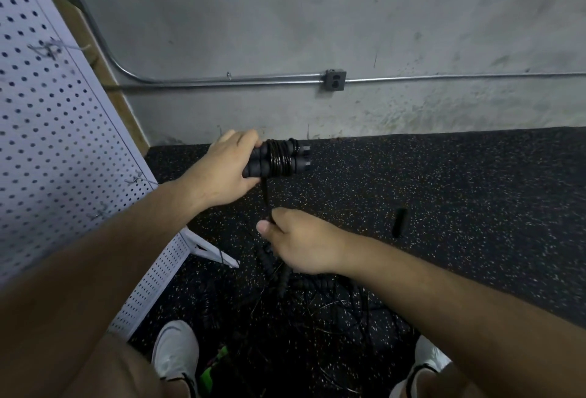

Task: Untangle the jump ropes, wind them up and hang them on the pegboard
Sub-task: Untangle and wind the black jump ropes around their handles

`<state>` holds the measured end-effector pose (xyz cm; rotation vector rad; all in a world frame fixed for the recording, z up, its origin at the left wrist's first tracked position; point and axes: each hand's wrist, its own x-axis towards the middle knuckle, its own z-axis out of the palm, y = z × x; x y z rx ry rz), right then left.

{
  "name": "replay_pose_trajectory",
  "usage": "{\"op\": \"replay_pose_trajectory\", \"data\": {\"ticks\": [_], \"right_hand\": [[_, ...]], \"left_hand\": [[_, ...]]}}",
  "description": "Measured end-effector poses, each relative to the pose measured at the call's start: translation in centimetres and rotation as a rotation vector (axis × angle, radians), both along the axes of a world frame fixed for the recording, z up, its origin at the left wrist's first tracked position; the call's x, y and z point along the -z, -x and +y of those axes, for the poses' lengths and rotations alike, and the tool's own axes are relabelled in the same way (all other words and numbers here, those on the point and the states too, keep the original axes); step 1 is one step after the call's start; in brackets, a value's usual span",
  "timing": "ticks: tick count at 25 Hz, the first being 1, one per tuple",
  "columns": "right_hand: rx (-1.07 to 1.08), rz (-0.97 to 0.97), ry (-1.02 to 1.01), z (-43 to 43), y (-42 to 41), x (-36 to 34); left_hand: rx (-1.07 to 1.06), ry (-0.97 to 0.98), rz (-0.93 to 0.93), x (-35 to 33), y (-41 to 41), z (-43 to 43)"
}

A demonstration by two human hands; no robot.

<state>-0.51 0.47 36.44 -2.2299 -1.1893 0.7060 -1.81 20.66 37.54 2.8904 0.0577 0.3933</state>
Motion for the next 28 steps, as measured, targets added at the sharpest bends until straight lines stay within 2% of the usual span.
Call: {"op": "replay_pose_trajectory", "data": {"ticks": [2,5,7,8,12,17,21,23,24,28], "right_hand": [[-0.028,-0.15,0.032,-0.9,0.4,-1.9],[-0.051,-0.6,0.072,-2.5,-0.6,-4.6],[-0.018,-0.836,0.039,-3.1,-2.6,-5.1],[-0.019,-0.913,0.02,-3.1,-3.8,-4.9],[-0.062,-0.998,-0.065,-3.4,-7.9,-3.8],[-0.059,-0.884,-0.019,-4.5,-10.9,-2.0],[0.009,-0.351,-0.086,-4.1,-7.3,-1.3],[0.078,-0.264,-0.142,-2.4,-5.2,1.4],[0.064,-0.26,-0.12,-1.7,-4.7,2.6],[0.088,-0.009,-0.041,0.1,-3.4,3.1]], "left_hand": [[0.003,-0.042,0.031,0.9,-0.3,0.8],[0.055,-0.069,0.062,2.1,-0.5,0.6],[0.093,-0.065,0.097,2.6,-0.2,-0.2],[0.115,-0.058,0.128,2.8,0.0,-0.8],[0.257,0.018,0.248,2.8,1.5,-3.6],[0.28,0.22,0.247,0.0,4.2,-6.6],[0.181,0.359,0.123,-1.6,4.3,-6.3],[0.113,0.346,0.088,-1.5,3.5,-5.3],[0.08,0.331,0.081,-1.4,3.0,-4.6],[0.006,0.271,0.054,-0.6,1.6,-2.7]]}}
